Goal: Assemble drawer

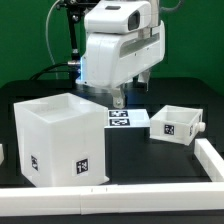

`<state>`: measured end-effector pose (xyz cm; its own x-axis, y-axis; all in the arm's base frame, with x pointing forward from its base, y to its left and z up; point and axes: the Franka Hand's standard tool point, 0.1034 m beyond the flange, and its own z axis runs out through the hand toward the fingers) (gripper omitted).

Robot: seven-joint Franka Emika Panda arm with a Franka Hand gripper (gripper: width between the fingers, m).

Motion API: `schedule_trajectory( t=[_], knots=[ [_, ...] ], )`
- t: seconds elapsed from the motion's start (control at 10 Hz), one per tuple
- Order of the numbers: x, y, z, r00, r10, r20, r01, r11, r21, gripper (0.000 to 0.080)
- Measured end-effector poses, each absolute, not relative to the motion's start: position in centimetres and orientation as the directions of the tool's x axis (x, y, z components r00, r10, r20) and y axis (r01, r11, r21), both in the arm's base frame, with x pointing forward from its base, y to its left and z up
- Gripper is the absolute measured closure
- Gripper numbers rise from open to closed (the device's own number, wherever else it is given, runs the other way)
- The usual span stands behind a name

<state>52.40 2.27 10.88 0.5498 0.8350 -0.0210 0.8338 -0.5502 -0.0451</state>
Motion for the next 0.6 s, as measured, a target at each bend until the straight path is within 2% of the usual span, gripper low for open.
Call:
schedule_trajectory(
  t=[0.5, 0.6],
  knots=[
    [52.54, 2.16, 10.86, 0.55, 0.835, -0.014, 0.834, -0.55, -0.037, 0.015],
    [52.64, 1.32, 11.81, 0.548, 0.836, -0.029, 0.835, -0.549, -0.03, 0.015]
  ],
)
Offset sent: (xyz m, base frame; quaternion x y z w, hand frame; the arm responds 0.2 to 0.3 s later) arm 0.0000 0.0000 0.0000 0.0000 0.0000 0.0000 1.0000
